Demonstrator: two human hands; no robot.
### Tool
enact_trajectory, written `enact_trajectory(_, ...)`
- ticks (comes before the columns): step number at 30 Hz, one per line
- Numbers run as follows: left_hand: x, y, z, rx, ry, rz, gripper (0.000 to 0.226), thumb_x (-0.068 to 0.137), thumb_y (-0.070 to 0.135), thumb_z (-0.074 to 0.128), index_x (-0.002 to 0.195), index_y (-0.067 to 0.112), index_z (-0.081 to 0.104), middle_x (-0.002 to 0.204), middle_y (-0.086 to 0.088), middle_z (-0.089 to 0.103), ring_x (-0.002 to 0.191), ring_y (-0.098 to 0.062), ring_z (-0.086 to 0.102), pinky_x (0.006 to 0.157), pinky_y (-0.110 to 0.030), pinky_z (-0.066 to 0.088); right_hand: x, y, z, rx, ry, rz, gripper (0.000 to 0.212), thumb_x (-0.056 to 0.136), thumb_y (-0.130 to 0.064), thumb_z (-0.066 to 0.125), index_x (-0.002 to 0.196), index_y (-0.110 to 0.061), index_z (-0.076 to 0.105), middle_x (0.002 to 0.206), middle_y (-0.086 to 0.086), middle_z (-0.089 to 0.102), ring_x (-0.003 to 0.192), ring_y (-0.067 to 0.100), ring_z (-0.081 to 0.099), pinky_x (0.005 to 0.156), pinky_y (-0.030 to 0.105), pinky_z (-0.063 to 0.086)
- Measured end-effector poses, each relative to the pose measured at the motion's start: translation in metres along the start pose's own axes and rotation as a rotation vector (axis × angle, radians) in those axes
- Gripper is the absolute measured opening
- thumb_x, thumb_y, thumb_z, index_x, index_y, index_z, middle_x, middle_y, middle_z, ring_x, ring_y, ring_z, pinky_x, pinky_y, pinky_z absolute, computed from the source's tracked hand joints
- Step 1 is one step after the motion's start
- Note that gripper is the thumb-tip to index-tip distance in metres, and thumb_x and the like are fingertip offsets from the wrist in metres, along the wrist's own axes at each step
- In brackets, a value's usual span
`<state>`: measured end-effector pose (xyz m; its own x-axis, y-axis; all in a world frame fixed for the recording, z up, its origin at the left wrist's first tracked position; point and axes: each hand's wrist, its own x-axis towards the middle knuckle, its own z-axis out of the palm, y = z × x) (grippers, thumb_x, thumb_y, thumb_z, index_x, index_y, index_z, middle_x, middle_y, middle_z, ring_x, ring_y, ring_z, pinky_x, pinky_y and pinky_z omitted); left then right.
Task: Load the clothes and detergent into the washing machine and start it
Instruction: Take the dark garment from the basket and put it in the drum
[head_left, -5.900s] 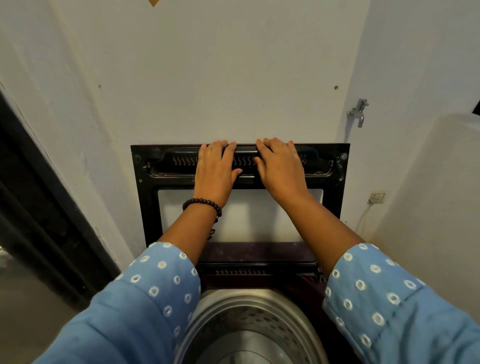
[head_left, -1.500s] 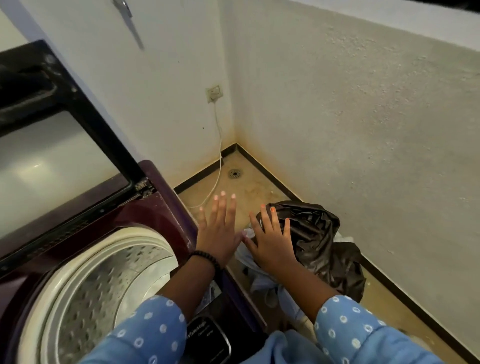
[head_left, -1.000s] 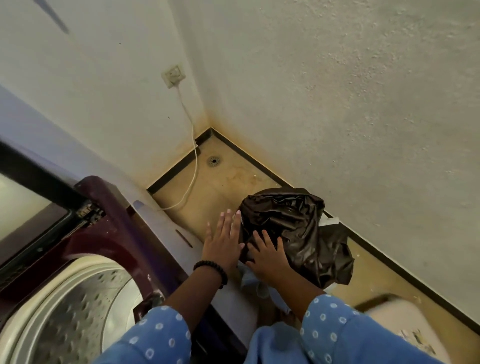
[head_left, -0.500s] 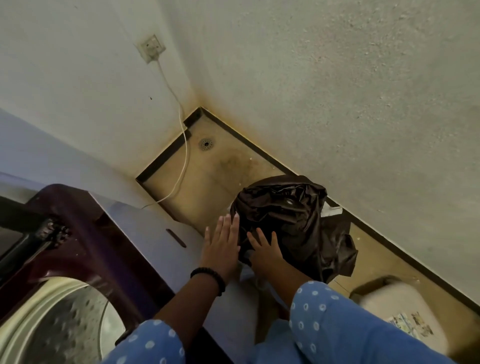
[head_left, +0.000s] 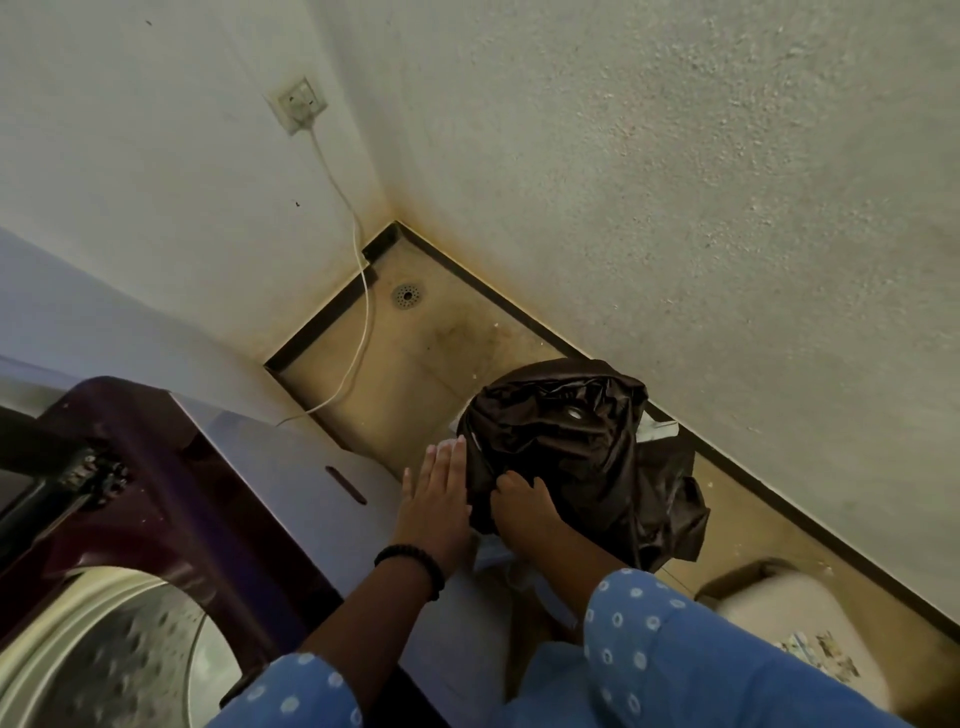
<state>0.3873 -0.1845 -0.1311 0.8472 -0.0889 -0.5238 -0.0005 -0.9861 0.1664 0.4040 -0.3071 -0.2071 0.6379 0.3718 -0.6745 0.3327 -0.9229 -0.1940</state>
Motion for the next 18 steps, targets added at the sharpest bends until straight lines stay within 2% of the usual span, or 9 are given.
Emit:
enact_trajectory(3,-0.002,0.000,-0.001,-0.018,0.011,-0.011,0.077,0.100,0.021,0.044,0.152,0.013,-0.012,0.163,-0.005,-0.003,0.150,-0.022,-0.006,0.121,-0.046,0.004,-0.006,0.006,-0.006,0.072,-0.002,-0.029,0.034,0.098,-0.017,0.048,0.131,-0.010,0.051,0.136,0.013,0.040,0.129,0.031,0.037,0.105,0.047,0.035)
enact_trajectory(6,-0.006,-0.002,-0.002,-0.114,0.026,-0.029,0.083,0.096,0.021,0.052,0.153,0.014,-0.009,0.163,-0.005,0.000,0.150,-0.023,-0.004,0.121,-0.047,0.005,-0.015,0.013,-0.019,0.282,0.065,-0.009,0.033,0.097,-0.018,0.052,0.128,-0.006,0.054,0.132,0.015,0.042,0.117,0.034,0.047,0.096,0.042,0.043)
enact_trajectory(8,-0.008,-0.003,-0.003,-0.195,0.032,-0.045,0.088,0.094,0.021,0.057,0.153,0.014,-0.006,0.163,-0.004,0.001,0.150,-0.024,-0.003,0.121,-0.048,0.008,-0.024,0.019,-0.030,0.378,0.151,0.022,0.031,0.096,-0.017,0.055,0.123,-0.005,0.060,0.129,0.014,0.046,0.112,0.032,0.051,0.094,0.039,0.045)
enact_trajectory(11,-0.013,-0.003,-0.006,-0.234,0.034,-0.067,0.095,0.090,0.023,0.063,0.153,0.013,-0.007,0.162,-0.005,0.002,0.150,-0.025,0.000,0.121,-0.048,0.010,-0.041,0.031,-0.044,0.506,0.342,0.109,0.023,0.089,-0.004,0.055,0.105,-0.008,0.071,0.117,0.011,0.061,0.104,0.030,0.058,0.089,0.033,0.046)
enact_trajectory(15,-0.015,-0.004,-0.008,-0.307,0.014,-0.101,0.107,0.083,0.030,0.073,0.152,0.010,-0.006,0.162,-0.007,0.006,0.149,-0.027,0.005,0.120,-0.047,0.016,-0.065,0.038,-0.058,0.773,0.563,0.115,0.011,0.085,0.000,0.055,0.086,-0.010,0.060,0.087,0.009,0.066,0.084,0.027,0.062,0.071,0.028,0.042)
enact_trajectory(18,-0.021,-0.004,-0.009,-0.431,0.001,-0.132,0.115,0.077,0.032,0.079,0.152,0.008,-0.004,0.161,-0.010,0.008,0.149,-0.027,0.006,0.120,-0.046,0.017,-0.084,0.037,-0.075,0.900,0.626,0.043,0.018,0.082,0.002,0.058,0.080,-0.014,0.051,0.079,0.009,0.061,0.075,0.021,0.059,0.062,0.016,0.039)
